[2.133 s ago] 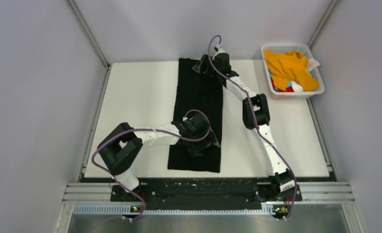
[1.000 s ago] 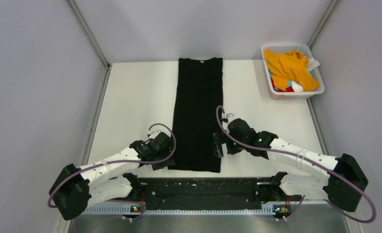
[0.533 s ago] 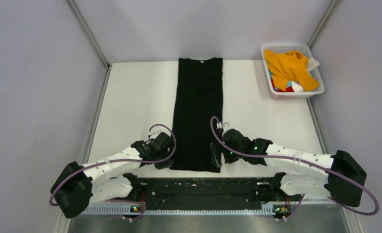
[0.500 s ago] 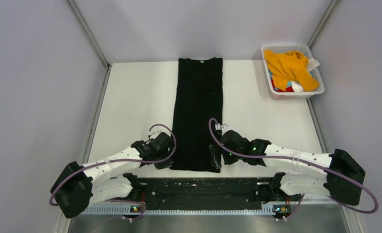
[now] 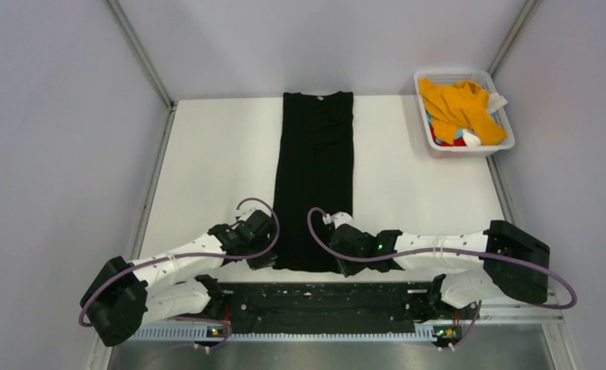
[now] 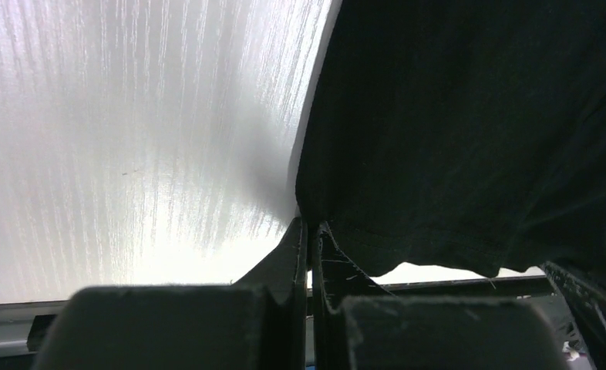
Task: Fold and stack the t-shirts
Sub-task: Grab the bottom of the folded rectangular tshirt with both arms, then fold the folded rectangular tshirt in 1/3 of the way
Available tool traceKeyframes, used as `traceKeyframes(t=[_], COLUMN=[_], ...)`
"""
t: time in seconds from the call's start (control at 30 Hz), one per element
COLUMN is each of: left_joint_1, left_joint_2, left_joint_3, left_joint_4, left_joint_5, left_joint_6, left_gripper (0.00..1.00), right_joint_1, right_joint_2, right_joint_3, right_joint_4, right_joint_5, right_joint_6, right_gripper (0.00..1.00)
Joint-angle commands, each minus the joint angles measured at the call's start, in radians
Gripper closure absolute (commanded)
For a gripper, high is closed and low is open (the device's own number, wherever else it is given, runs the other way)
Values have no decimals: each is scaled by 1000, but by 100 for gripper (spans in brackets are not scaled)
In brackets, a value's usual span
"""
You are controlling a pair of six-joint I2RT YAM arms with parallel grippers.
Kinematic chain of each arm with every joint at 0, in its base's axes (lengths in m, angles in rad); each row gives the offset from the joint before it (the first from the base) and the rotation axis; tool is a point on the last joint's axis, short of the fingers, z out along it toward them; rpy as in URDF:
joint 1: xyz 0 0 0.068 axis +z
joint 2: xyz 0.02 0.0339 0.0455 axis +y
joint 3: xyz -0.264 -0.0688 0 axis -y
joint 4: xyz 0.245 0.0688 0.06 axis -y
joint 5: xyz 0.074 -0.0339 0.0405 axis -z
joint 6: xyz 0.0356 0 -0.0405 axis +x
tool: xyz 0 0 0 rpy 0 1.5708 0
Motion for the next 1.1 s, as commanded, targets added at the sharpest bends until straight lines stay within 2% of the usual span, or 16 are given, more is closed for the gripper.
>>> traceKeyframes(t=[0.0, 0.13, 0.27, 0.37, 0.5, 0.6, 0.67, 0.87, 0.97, 1.07], left_joint_1=[1, -5, -39, -45, -44, -38, -10, 149, 227, 286], left_joint_2=[-30, -119, -255, -332, -335, -287, -224, -18, 113, 242], left_joint_3=[-57, -99, -165, -190, -93, -28, 18, 177, 281, 422], left_joint_4=[-31, -54, -16, 56, 31, 42, 58, 130, 216, 198], left_joint_5=[3, 39, 139, 171, 100, 4, -10, 80, 125, 134], left_joint_6=[-42, -92, -177, -195, -158, -105, -44, 127, 202, 267], left_gripper=[100, 100, 100, 100, 100, 100, 100, 100, 100, 100], right_joint_1=[10, 23, 39, 39, 26, -24, -85, -221, -287, -359], right_joint_2=[31, -38, -163, -245, -255, -244, -231, -188, -144, -70], right_joint_3=[-33, -75, -106, -119, -71, -31, -8, 65, 97, 144], right_joint_4=[40, 41, 28, 40, 16, 40, 68, 127, 189, 242], right_joint_5=[-9, -136, -245, -231, -139, -71, -71, -78, -82, -115], right_joint_6=[39, 46, 65, 75, 67, 39, 26, -51, -92, -111], right_gripper=[85, 99, 100, 100, 100, 100, 100, 100, 100, 100])
